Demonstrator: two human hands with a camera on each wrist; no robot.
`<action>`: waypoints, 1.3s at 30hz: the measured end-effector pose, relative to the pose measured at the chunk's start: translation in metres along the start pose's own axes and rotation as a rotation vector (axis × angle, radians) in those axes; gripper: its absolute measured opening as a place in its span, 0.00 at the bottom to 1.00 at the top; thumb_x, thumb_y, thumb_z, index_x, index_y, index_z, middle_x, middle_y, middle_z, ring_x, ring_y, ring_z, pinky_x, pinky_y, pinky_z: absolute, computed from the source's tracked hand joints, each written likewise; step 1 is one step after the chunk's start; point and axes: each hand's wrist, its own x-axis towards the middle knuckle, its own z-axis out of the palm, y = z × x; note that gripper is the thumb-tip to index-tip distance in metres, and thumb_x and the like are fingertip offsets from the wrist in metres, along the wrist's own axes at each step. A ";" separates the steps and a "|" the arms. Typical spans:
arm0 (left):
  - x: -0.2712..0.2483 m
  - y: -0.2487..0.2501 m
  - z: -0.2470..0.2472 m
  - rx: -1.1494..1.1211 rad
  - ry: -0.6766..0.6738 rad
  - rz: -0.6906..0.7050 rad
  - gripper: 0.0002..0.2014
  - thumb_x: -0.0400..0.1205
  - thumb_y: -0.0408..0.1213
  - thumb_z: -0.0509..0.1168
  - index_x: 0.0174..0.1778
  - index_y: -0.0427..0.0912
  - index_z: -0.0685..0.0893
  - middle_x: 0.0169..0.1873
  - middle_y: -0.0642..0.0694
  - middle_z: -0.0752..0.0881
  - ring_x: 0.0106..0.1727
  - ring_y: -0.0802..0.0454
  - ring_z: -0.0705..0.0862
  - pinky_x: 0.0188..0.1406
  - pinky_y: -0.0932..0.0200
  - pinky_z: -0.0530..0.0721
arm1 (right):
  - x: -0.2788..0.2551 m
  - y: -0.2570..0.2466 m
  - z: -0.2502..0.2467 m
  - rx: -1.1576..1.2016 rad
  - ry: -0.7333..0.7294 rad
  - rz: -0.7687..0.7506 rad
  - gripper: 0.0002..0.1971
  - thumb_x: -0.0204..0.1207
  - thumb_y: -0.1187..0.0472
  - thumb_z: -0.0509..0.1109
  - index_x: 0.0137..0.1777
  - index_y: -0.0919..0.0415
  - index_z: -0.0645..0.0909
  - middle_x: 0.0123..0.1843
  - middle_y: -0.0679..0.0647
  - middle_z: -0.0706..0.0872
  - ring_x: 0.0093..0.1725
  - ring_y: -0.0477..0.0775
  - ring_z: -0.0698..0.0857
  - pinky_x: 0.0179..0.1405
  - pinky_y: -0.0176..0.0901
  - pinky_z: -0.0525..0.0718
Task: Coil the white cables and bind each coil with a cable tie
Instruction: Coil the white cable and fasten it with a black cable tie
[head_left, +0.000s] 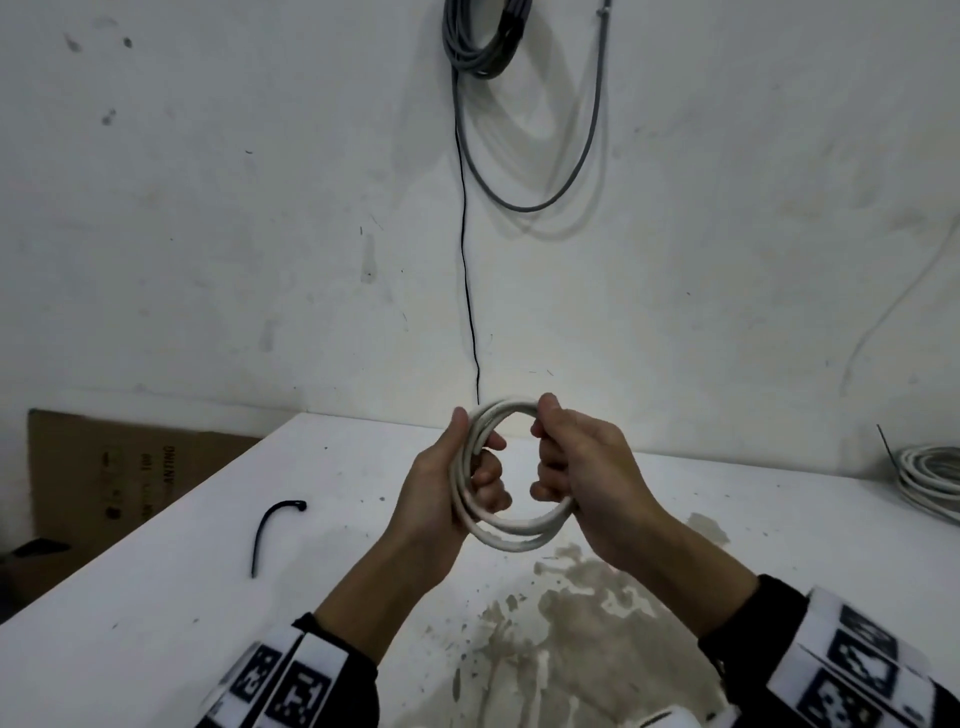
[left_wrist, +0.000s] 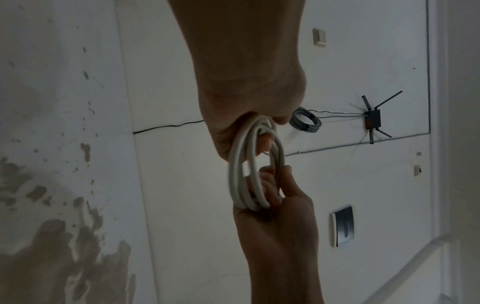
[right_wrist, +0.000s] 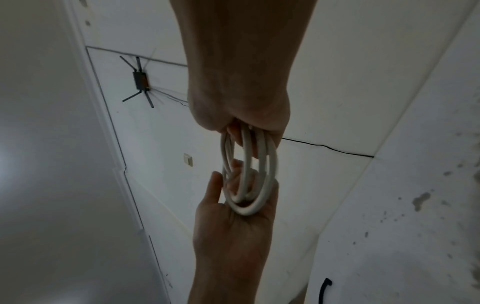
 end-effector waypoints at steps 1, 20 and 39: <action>-0.001 -0.001 0.001 -0.019 0.013 -0.009 0.22 0.82 0.53 0.54 0.36 0.37 0.78 0.18 0.49 0.70 0.19 0.55 0.71 0.28 0.61 0.74 | 0.001 0.000 0.001 0.026 0.021 -0.006 0.16 0.83 0.52 0.60 0.37 0.62 0.73 0.19 0.44 0.63 0.18 0.44 0.60 0.19 0.35 0.68; -0.005 0.009 -0.020 0.227 0.010 -0.140 0.18 0.87 0.44 0.48 0.47 0.37 0.79 0.33 0.41 0.81 0.31 0.47 0.85 0.44 0.50 0.83 | 0.007 0.008 -0.003 -0.242 -0.053 -0.032 0.18 0.84 0.53 0.59 0.33 0.61 0.71 0.17 0.45 0.65 0.16 0.45 0.61 0.18 0.36 0.64; -0.031 0.030 -0.124 0.243 0.269 -0.011 0.12 0.86 0.37 0.55 0.50 0.35 0.81 0.32 0.46 0.69 0.18 0.59 0.60 0.14 0.67 0.65 | 0.035 0.078 0.108 -0.543 -0.392 -0.017 0.17 0.84 0.51 0.54 0.47 0.64 0.77 0.32 0.55 0.73 0.25 0.47 0.74 0.28 0.41 0.81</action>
